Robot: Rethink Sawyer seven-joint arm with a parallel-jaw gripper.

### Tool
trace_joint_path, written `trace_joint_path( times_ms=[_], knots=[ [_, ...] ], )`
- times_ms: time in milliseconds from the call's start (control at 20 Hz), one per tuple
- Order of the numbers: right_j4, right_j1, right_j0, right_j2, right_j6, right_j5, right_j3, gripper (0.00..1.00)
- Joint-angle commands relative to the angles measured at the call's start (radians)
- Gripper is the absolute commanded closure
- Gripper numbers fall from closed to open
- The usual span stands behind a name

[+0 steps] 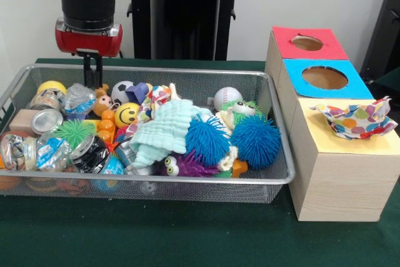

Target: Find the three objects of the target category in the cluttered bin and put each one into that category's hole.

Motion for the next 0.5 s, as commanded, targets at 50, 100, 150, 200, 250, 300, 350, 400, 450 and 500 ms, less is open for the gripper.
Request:
trace_joint_path(
  times_ms=[50,100,150,200,250,300,350,400,450,500],
  knots=[
    [0.038,0.019,0.02,0.028,0.112,0.076,-0.043,1.0],
    [0.038,0.016,0.024,0.024,0.119,0.068,-0.034,1.0],
    [0.038,0.012,0.027,0.021,0.126,0.059,-0.025,1.0],
    [0.038,0.01,0.026,0.024,0.124,0.053,-0.019,1.0],
    [0.039,0.01,0.025,0.025,0.124,0.053,-0.016,1.0],
    [0.04,0.01,0.019,0.032,0.118,0.047,-0.011,1.0],
    [0.04,0.009,0.017,0.033,0.116,0.047,-0.009,1.0],
    [0.041,0.01,0.015,0.034,0.112,0.049,-0.012,1.0],
    [0.041,0.01,0.015,0.033,0.111,0.05,-0.011,1.0],
    [0.042,0.01,0.011,0.036,0.108,0.051,-0.01,1.0]
  ],
)
